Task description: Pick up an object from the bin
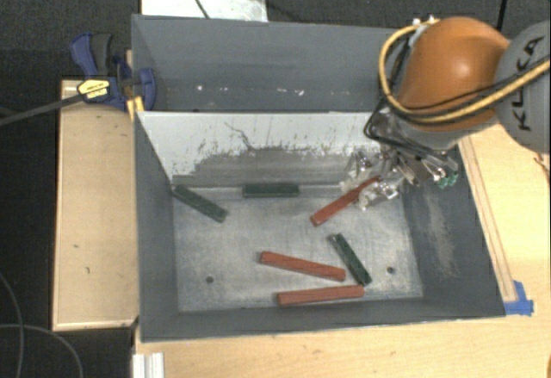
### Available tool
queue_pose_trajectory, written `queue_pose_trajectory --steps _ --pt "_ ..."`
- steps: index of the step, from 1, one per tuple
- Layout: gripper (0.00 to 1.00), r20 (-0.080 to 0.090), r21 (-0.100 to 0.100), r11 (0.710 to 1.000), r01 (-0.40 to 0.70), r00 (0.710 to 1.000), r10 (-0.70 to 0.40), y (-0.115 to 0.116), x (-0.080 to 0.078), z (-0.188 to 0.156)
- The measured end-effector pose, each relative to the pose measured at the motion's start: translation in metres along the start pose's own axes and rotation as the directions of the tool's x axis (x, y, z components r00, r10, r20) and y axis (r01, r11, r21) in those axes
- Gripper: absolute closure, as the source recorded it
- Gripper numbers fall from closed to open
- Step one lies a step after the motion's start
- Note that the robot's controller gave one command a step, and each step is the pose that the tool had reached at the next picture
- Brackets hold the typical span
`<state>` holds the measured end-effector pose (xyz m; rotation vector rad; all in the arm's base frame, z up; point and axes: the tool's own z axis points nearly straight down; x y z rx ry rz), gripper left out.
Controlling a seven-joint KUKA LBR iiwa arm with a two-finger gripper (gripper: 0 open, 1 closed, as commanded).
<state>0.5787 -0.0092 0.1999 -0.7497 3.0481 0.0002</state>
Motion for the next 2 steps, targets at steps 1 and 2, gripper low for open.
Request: queue_pose_trajectory --steps 1,2 --pt "1.0 0.0 0.0 1.0 0.0 1.0 0.0 0.0 0.0 0.0" --pt "1.0 0.005 0.006 0.918 0.397 0.918 -0.397 -0.019 -0.001 -0.132"
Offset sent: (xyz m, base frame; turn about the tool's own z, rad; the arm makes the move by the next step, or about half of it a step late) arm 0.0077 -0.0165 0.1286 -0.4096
